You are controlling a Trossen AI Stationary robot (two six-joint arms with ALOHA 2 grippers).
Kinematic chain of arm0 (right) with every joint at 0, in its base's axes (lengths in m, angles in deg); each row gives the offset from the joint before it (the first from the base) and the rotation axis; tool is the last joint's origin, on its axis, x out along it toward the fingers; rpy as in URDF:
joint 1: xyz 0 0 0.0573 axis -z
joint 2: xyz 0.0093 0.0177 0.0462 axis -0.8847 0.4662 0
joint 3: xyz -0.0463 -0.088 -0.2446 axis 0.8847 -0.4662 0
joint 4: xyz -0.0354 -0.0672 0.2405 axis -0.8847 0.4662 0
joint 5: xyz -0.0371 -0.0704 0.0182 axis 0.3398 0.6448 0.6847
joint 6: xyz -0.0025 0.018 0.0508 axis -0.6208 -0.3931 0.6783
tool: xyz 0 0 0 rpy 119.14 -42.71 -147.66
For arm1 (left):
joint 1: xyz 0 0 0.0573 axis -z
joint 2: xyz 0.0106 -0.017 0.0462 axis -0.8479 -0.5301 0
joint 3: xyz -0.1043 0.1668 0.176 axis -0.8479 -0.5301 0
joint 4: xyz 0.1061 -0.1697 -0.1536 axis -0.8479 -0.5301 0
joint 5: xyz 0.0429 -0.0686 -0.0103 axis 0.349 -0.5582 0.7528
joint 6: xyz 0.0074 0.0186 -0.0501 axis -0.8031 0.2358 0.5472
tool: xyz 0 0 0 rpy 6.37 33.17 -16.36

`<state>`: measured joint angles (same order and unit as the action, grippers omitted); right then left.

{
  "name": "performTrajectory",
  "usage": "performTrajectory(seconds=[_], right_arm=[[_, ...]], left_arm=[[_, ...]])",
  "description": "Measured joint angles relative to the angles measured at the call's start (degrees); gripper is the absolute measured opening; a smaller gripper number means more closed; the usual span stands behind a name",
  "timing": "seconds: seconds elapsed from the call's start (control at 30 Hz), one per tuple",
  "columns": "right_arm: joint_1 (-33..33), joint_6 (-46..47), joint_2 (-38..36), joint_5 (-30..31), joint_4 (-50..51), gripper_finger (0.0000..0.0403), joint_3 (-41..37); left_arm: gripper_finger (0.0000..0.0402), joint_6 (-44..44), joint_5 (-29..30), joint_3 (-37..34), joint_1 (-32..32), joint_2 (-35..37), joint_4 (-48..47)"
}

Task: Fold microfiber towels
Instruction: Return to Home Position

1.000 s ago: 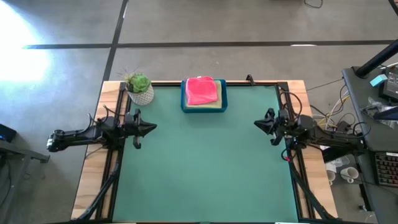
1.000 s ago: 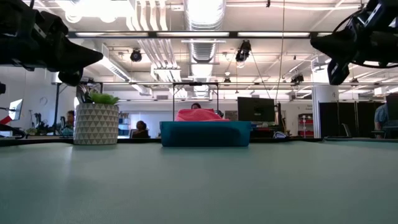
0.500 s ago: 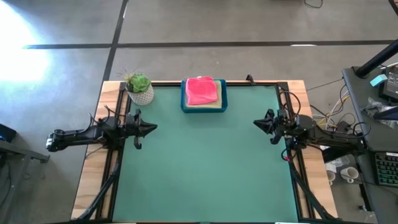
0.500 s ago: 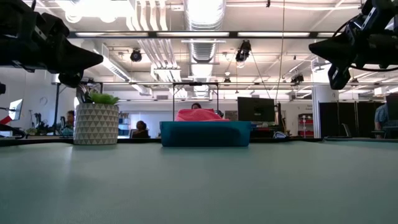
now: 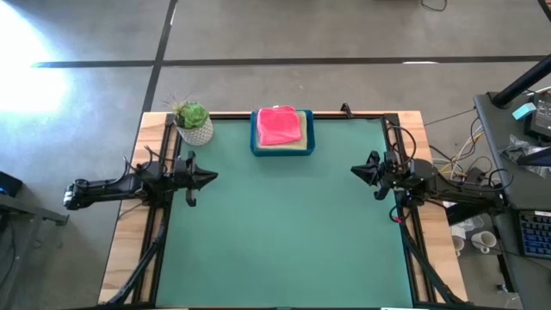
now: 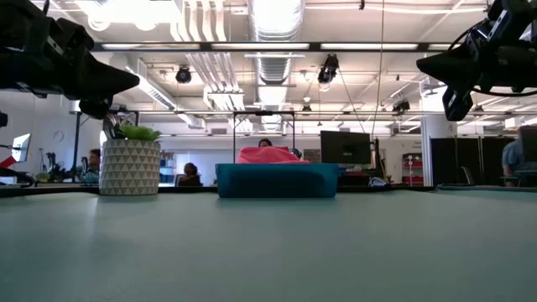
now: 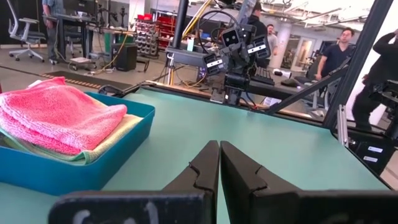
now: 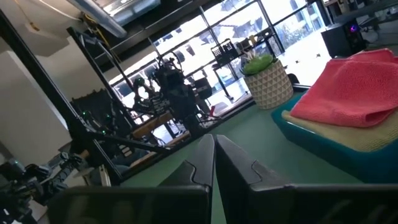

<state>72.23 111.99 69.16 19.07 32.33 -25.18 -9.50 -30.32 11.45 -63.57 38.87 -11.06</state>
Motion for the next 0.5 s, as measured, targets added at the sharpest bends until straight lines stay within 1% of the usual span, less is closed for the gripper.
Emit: performTrajectory(seconds=[0.5], right_arm=[[0.0, -0.02, 0.02, 0.0, 0.02, 0.0009, -0.02]], left_arm=[[0.0, 0.0, 0.0, -0.02, -0.02, -0.05, 0.09]])
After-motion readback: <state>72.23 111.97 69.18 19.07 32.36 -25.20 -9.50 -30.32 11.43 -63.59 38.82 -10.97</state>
